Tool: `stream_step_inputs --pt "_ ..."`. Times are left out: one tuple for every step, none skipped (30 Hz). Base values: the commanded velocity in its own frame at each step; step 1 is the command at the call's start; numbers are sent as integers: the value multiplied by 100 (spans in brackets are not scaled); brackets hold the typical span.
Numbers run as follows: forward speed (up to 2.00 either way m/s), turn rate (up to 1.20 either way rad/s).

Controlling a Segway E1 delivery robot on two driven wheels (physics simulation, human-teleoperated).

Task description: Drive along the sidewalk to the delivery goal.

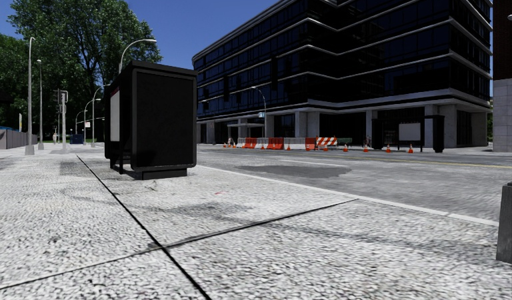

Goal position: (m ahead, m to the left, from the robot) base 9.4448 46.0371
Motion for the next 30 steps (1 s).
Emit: stream_step_inputs --pt "0 0" --pt "0 0" --pt "0 0" --pt "0 0" --pt "0 0" --pt "0 0" --pt "0 0" --pt "0 0" --pt "0 0" --pt "0 0" --pt "0 0" --pt "0 0" --pt "0 0" --pt "0 0" --pt "0 0" --pt "0 0" --pt "0 0" --pt "0 0" --pt "0 0" --pt "0 0" --pt "0 0" --pt "0 0" --pt "0 0" --pt "0 0" --pt "0 0" --pt "0 0" --pt "0 0" --pt "0 0" --pt "0 0" --pt "0 0"
